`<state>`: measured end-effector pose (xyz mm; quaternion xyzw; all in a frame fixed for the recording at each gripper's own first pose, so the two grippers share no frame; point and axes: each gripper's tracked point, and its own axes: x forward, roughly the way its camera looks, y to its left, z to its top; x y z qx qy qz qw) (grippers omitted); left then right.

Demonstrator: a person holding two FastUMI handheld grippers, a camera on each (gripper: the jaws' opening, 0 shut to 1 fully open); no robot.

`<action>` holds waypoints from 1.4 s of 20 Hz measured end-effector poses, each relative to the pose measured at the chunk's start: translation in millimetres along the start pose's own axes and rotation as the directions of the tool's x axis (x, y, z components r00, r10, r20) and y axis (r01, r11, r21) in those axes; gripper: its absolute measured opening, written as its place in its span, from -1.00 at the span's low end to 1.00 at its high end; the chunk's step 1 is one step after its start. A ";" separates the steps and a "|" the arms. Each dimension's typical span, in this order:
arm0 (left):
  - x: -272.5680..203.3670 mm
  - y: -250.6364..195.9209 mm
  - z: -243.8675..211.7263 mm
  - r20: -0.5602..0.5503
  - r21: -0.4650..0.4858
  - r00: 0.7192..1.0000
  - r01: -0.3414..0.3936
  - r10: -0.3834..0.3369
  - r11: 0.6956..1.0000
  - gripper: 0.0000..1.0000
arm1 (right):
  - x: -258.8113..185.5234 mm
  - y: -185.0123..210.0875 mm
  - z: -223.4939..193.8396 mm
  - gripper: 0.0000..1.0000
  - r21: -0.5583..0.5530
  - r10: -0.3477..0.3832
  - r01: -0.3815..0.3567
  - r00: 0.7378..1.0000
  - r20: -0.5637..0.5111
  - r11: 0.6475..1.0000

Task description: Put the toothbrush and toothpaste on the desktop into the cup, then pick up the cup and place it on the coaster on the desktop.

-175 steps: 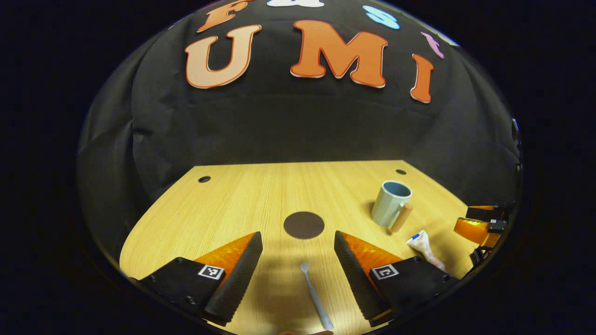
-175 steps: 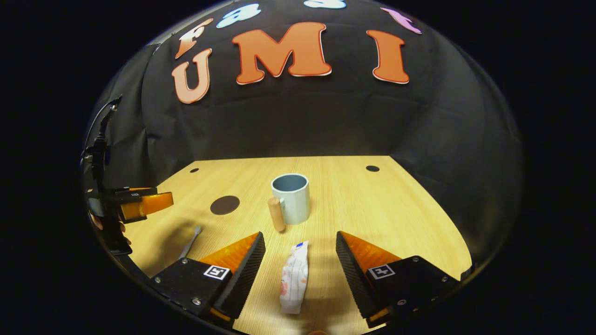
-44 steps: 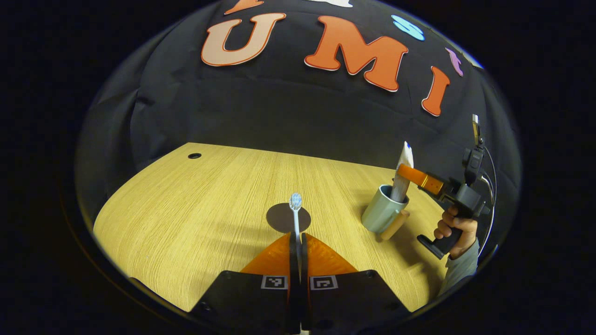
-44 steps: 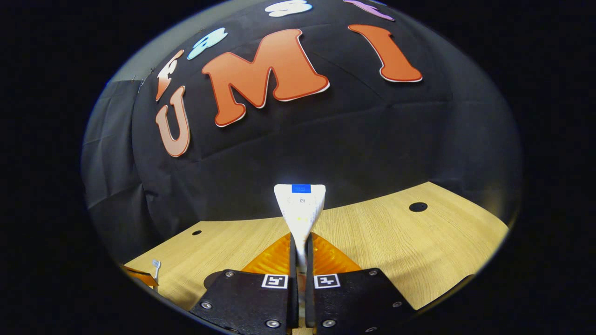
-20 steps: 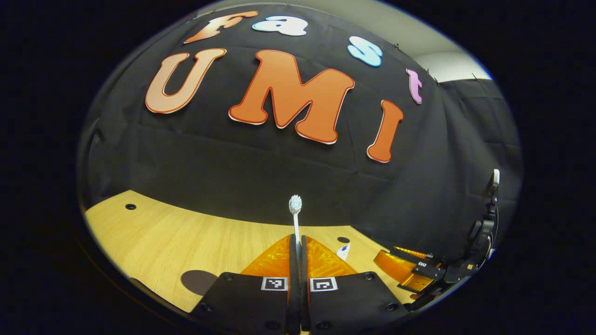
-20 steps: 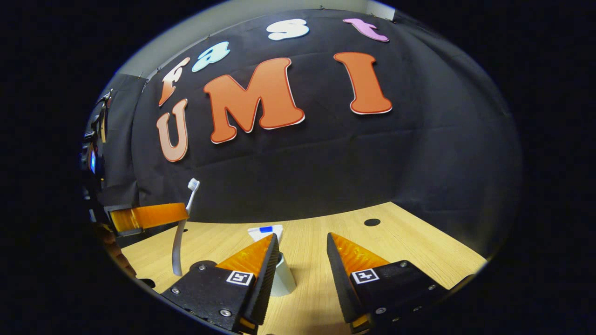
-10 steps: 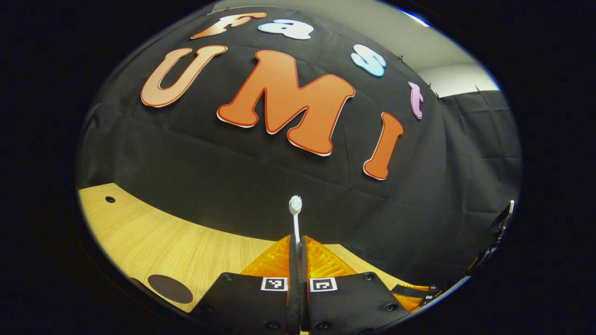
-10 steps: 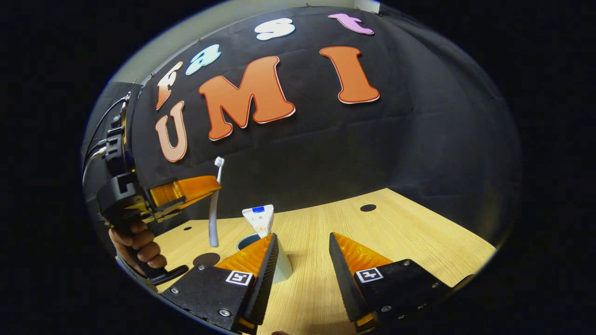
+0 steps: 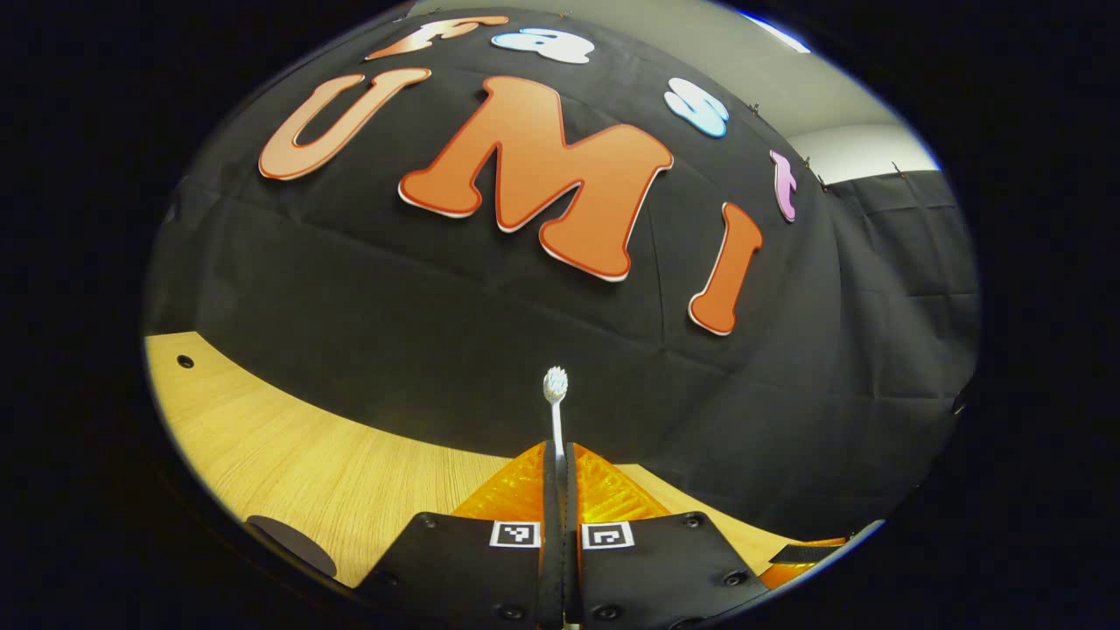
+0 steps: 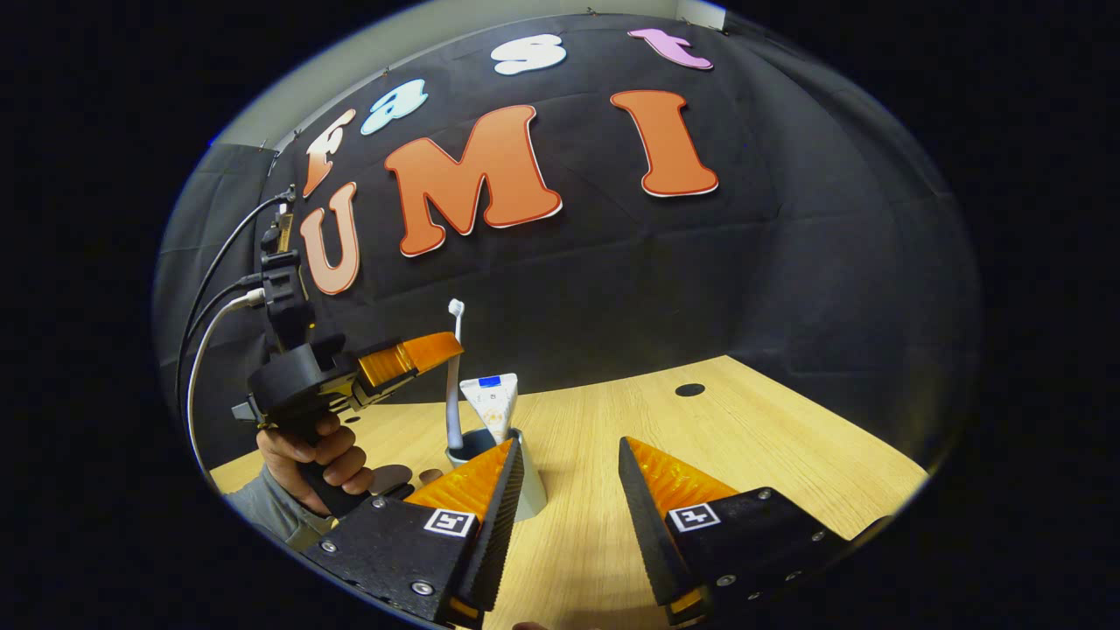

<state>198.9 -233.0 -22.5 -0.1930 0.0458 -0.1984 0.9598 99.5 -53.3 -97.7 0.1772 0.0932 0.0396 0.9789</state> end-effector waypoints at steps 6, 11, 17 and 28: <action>-4.5 7.3 -29.7 -0.062 0.029 0.998 -0.017 0.019 0.999 -0.92 | -2.5 11.0 0.8 0.32 -0.019 0.004 -0.004 1.000 -0.015 1.000; -27.1 4.7 -26.4 -0.071 0.066 0.997 0.004 0.001 0.998 -0.79 | -2.7 27.5 2.6 0.31 -0.042 0.016 -0.017 1.000 -0.024 0.999; -50.3 12.8 -44.5 -0.213 0.101 0.977 0.026 -0.003 0.995 -0.57 | -1.1 46.2 -3.6 0.33 -0.056 0.020 -0.025 0.997 -0.080 0.998; -138.0 90.3 15.0 -0.127 0.326 0.969 -0.159 0.210 0.932 0.92 | 11.2 91.3 -19.9 0.43 -0.105 0.042 -0.062 0.983 -0.181 0.993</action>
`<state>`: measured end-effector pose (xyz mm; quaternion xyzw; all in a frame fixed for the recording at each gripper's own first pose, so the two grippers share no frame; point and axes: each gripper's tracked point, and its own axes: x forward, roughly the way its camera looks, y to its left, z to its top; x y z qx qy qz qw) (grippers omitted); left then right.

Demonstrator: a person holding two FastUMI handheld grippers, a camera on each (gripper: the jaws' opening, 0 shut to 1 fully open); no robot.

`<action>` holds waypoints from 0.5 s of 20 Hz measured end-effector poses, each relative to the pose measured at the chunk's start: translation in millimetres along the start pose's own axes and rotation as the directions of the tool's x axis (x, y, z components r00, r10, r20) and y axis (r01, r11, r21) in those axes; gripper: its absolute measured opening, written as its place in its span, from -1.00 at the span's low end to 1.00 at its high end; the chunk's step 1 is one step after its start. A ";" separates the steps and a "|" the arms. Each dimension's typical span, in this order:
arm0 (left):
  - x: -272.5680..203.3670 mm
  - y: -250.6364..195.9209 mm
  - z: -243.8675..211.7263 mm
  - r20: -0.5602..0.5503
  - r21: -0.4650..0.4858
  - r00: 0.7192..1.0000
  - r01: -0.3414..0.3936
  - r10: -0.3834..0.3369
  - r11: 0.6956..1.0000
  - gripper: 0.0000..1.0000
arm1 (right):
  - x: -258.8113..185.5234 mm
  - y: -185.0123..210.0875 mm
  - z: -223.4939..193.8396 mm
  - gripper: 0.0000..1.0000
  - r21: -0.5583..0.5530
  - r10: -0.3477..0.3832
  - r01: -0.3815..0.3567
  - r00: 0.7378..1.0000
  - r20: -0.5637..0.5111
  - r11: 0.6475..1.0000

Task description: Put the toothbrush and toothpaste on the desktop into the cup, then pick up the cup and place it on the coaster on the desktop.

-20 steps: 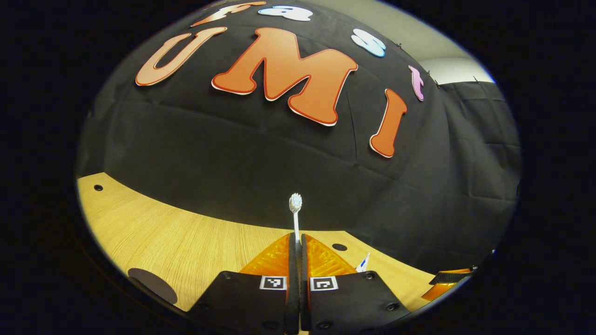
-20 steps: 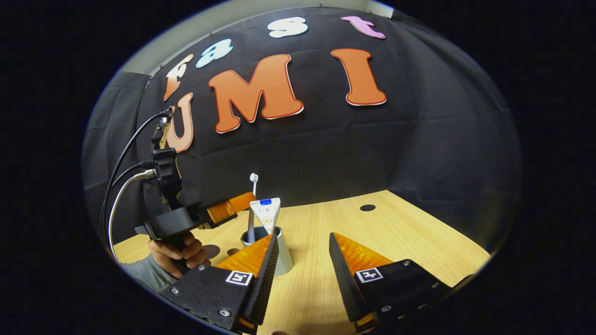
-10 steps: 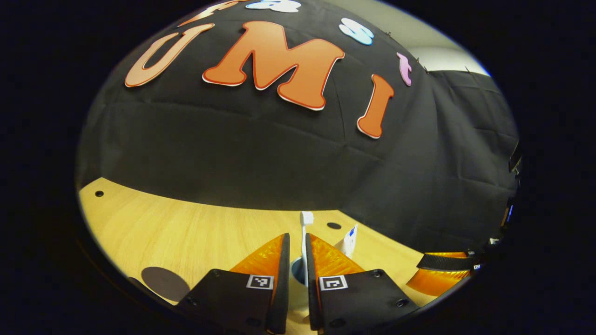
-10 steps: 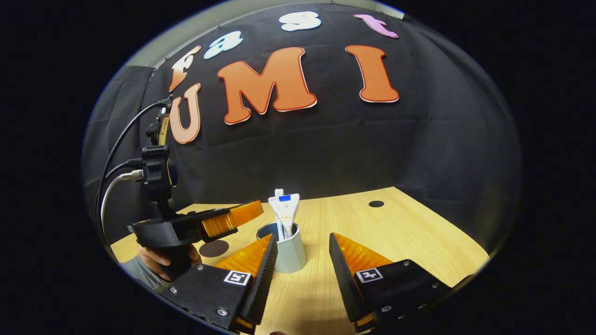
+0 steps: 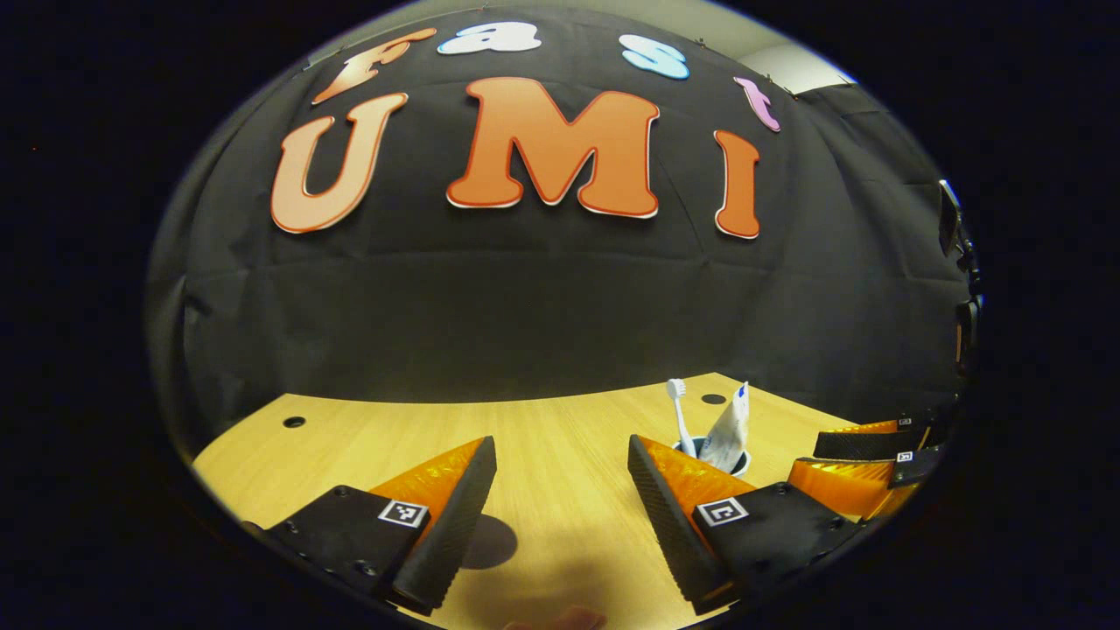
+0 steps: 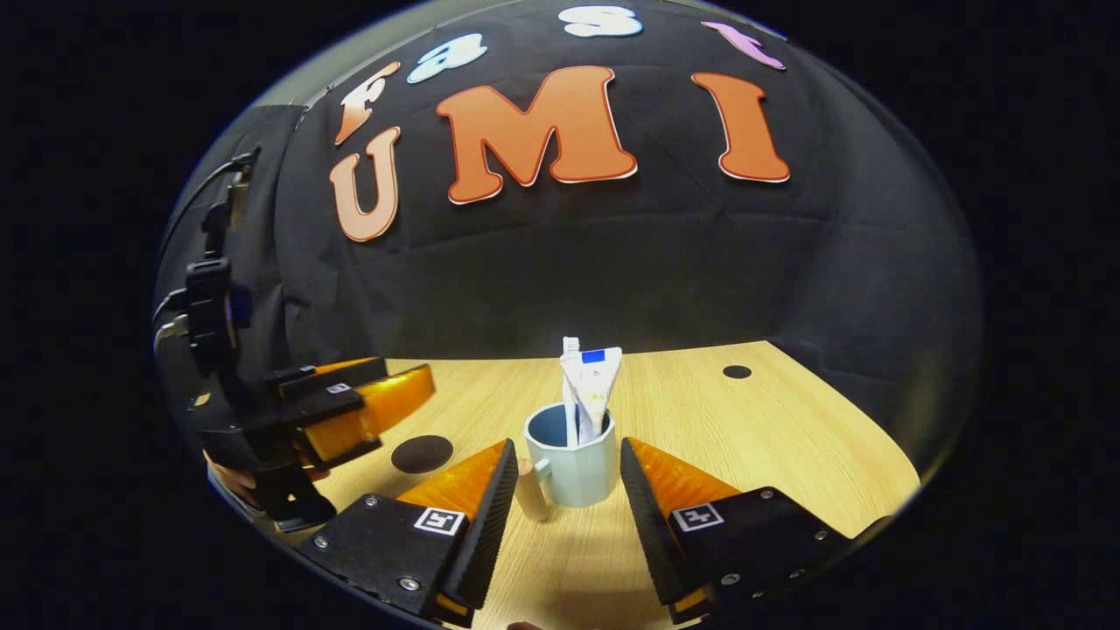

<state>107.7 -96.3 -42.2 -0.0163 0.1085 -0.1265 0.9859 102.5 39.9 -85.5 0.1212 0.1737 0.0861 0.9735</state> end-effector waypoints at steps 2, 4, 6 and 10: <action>-14.6 13.6 3.8 0.006 0.015 1.000 -0.019 0.019 1.000 0.91 | 5.9 5.9 -4.9 0.43 -0.014 -0.011 0.010 0.998 -0.054 1.000; -26.6 30.1 6.9 0.029 0.040 0.998 -0.058 0.057 0.998 0.91 | 11.0 6.0 -10.2 0.43 -0.004 -0.051 0.051 0.991 -0.124 0.999; -38.2 47.1 9.1 0.057 0.073 0.993 -0.106 0.102 0.992 0.92 | 16.2 13.8 -12.0 0.43 0.018 -0.063 0.068 0.982 -0.176 0.998; -58.6 68.7 2.6 0.071 0.099 0.986 -0.155 0.148 0.983 0.92 | 27.1 6.6 -20.9 0.43 0.033 -0.138 0.154 0.946 -0.294 0.988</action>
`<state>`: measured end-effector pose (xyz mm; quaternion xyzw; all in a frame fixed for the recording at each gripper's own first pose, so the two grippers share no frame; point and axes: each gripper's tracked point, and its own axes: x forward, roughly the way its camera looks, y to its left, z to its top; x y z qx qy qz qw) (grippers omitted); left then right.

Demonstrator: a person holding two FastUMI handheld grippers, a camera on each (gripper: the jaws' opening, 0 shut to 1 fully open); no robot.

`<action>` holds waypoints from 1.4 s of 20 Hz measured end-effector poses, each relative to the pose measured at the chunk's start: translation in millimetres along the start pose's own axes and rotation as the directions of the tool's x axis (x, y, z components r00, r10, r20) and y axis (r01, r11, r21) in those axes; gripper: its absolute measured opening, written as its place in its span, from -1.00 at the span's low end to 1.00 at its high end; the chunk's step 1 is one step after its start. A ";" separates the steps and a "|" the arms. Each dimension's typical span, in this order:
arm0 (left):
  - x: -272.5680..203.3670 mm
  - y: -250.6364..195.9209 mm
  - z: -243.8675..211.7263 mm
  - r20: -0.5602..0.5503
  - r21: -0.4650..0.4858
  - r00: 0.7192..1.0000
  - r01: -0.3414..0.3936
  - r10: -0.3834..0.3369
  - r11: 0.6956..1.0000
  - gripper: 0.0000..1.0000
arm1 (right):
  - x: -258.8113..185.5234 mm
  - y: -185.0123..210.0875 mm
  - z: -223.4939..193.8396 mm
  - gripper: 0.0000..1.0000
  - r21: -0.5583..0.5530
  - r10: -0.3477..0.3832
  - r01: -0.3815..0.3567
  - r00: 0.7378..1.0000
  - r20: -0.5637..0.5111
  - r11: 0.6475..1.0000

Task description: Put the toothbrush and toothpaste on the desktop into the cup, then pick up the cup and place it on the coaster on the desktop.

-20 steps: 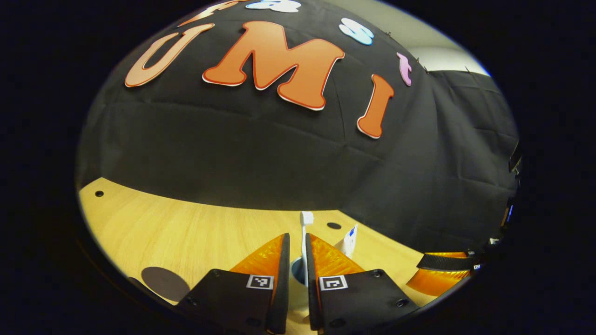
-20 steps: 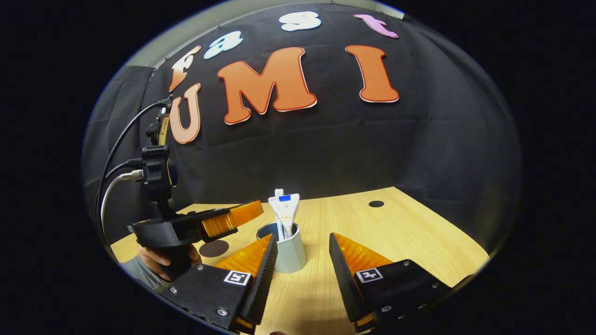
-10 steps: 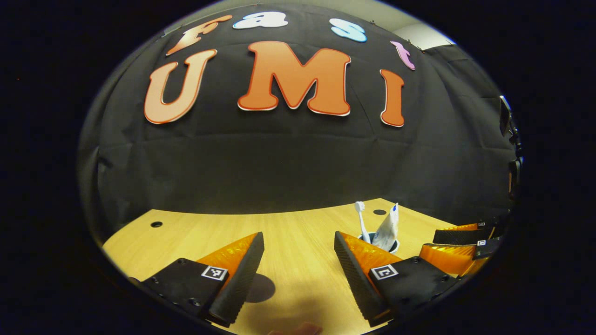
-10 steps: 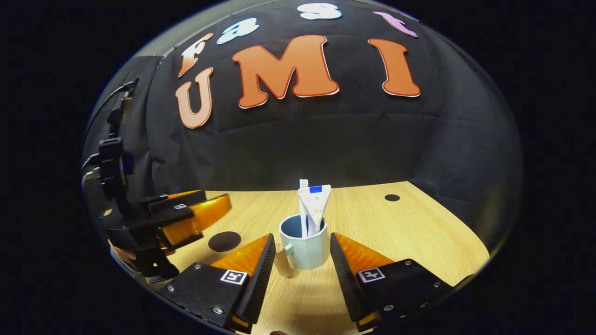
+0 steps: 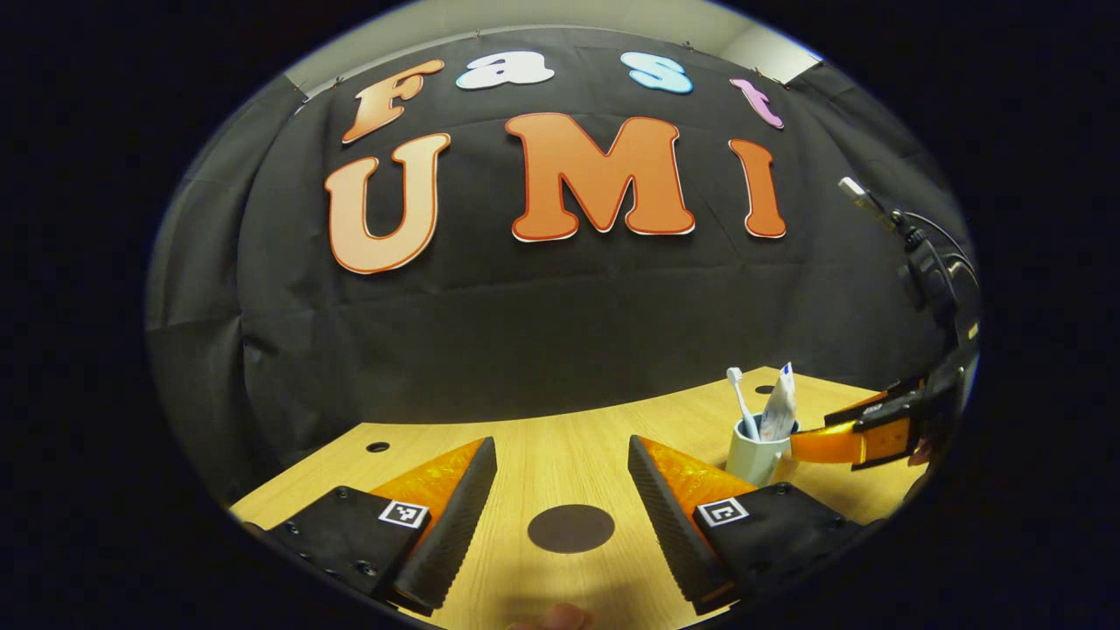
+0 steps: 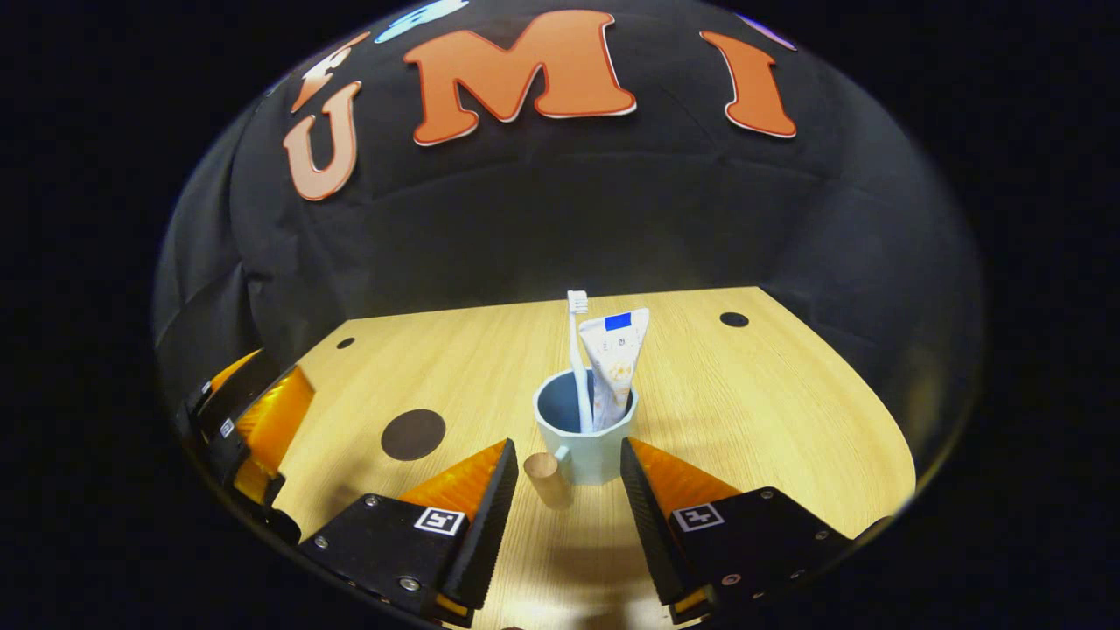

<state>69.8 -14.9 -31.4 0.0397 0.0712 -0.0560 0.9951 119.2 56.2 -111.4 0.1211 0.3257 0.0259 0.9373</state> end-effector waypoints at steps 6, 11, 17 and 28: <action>-20.7 34.9 9.0 0.057 0.007 0.997 -0.057 0.056 0.998 1.00 | 19.9 18.0 -5.2 0.39 0.055 -0.021 0.030 0.989 -0.146 0.998; -34.8 60.1 3.8 0.055 -0.004 0.995 -0.086 0.086 0.996 0.99 | 26.1 16.0 -15.1 0.39 -0.024 -0.092 0.089 0.973 -0.213 0.996; -41.9 80.0 -8.7 0.034 -0.022 0.994 -0.103 0.103 0.994 0.97 | 38.7 5.0 -32.3 0.17 0.036 -0.125 0.142 0.946 -0.299 0.989; -46.5 94.2 -26.0 -0.021 -0.087 0.993 -0.118 0.117 0.989 0.96 | 35.7 -1.1 -32.9 -0.62 -0.009 -0.150 0.153 0.949 -0.279 0.988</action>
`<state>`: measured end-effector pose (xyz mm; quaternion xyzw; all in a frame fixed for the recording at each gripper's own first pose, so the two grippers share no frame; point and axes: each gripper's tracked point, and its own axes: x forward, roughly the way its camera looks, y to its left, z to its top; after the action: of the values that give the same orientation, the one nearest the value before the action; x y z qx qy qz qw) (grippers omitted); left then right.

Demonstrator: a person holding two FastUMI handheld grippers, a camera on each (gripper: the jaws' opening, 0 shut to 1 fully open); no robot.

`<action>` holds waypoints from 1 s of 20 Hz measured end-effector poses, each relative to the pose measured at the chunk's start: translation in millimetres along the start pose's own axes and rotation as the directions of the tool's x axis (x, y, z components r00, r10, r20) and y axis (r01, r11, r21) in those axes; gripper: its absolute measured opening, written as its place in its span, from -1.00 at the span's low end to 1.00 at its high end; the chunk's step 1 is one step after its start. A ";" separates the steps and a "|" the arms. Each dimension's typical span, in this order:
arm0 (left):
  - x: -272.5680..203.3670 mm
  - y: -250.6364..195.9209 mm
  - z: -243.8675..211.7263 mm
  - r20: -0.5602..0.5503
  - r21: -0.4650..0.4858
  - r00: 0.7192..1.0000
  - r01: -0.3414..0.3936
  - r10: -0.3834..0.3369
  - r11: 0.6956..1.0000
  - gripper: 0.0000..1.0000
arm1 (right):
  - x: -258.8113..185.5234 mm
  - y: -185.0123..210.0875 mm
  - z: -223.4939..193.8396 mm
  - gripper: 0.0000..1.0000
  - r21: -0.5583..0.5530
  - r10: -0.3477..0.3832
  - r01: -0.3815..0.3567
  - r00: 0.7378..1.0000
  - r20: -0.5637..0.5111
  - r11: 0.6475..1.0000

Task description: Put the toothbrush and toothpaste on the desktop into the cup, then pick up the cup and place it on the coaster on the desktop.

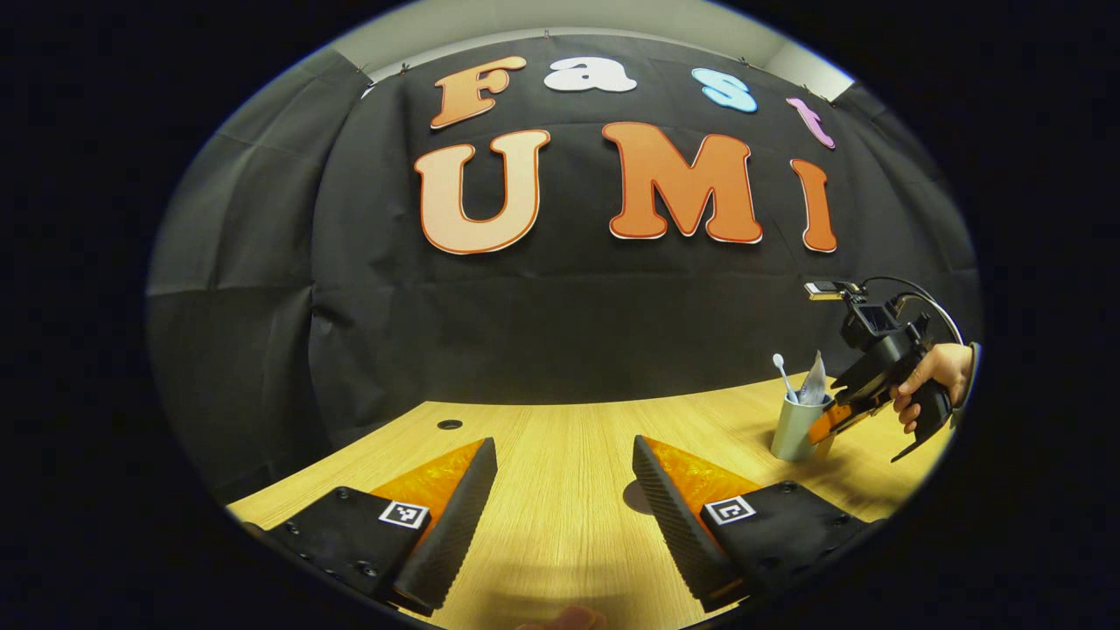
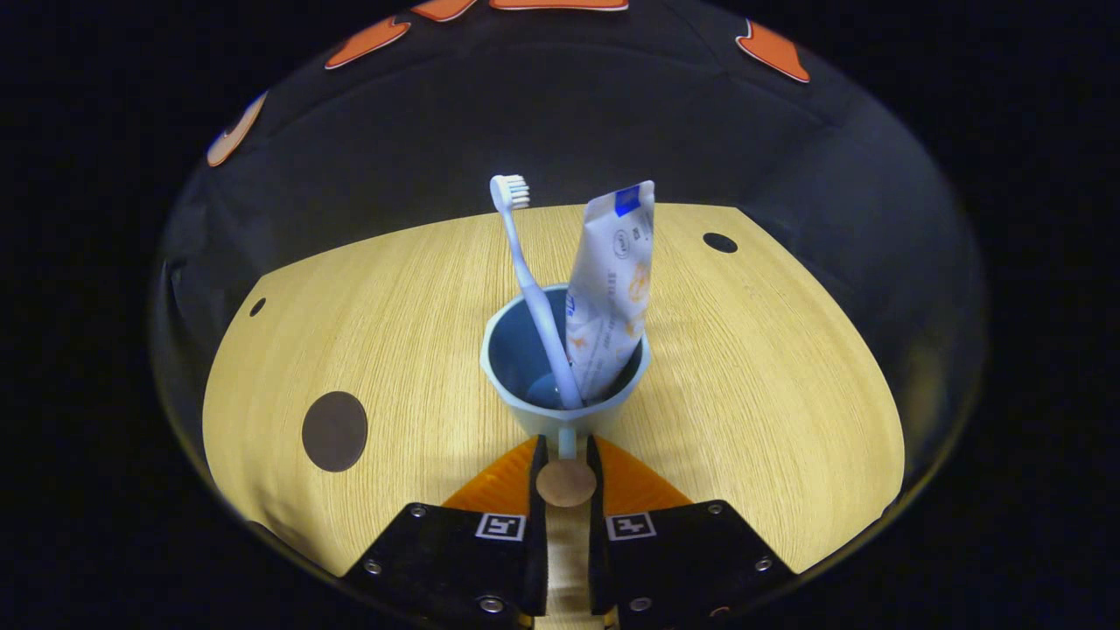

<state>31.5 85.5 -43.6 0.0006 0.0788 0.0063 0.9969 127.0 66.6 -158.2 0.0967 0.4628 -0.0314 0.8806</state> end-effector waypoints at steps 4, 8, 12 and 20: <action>-0.4 1.5 -3.1 -0.018 -0.002 1.000 -0.008 0.008 1.000 0.96 | -2.1 4.9 0.8 -0.67 0.016 0.064 -0.064 0.998 0.008 0.998; -1.1 2.8 -6.9 -0.024 -0.001 0.999 -0.023 0.023 1.000 0.97 | -2.6 4.3 3.6 -0.70 -0.004 0.098 -0.098 0.995 0.032 0.995; -3.2 4.1 -8.1 -0.020 0.002 0.999 -0.030 0.030 1.000 0.97 | -0.1 7.1 3.6 -0.70 -0.016 0.164 -0.164 0.986 0.033 0.986; -4.0 5.9 -5.3 -0.016 0.001 0.999 -0.046 0.046 0.999 0.96 | 0.7 9.0 11.0 -0.70 -0.113 0.193 -0.184 0.978 0.079 0.976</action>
<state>26.6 91.3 -48.2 0.0028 0.0867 0.0292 0.9958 137.5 73.2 -151.5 0.0922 0.4127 0.0724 0.9033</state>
